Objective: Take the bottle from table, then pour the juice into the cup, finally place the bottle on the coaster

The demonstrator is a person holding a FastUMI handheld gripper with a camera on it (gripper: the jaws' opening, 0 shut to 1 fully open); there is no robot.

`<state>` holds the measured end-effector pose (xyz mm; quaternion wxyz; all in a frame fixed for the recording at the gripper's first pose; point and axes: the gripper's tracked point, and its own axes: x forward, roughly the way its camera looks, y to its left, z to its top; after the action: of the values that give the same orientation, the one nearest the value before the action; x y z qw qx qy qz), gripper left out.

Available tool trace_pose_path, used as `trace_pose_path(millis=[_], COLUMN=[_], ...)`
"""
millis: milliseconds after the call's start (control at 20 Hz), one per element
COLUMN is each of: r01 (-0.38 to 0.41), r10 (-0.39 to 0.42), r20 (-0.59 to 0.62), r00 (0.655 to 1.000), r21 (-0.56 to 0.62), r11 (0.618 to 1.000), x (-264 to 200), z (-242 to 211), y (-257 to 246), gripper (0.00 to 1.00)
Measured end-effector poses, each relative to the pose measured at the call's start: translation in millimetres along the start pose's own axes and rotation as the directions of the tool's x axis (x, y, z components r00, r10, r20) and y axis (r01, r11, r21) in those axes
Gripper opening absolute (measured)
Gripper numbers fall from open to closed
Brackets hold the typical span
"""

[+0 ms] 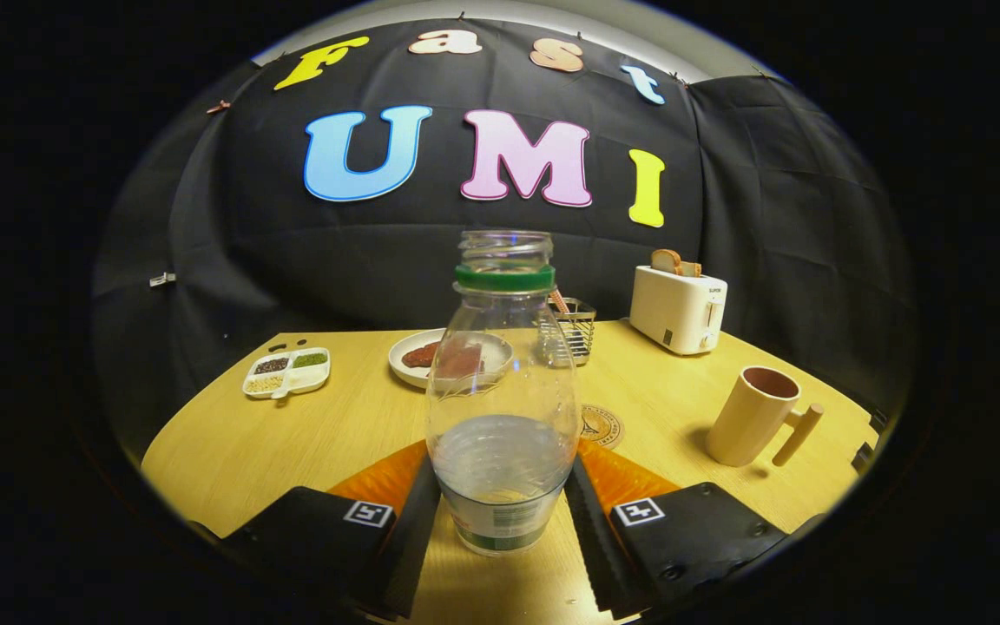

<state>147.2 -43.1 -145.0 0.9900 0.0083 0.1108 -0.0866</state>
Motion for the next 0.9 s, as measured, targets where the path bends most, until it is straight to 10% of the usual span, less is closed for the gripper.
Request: trace_pose_path(millis=[900], r01=[-0.025], r10=[0.029], r20=[-0.005], r00=[1.0], r21=[0.381], r11=[0.924], x=[-24.1], z=[64.0], y=[-49.9], gripper=[0.71])
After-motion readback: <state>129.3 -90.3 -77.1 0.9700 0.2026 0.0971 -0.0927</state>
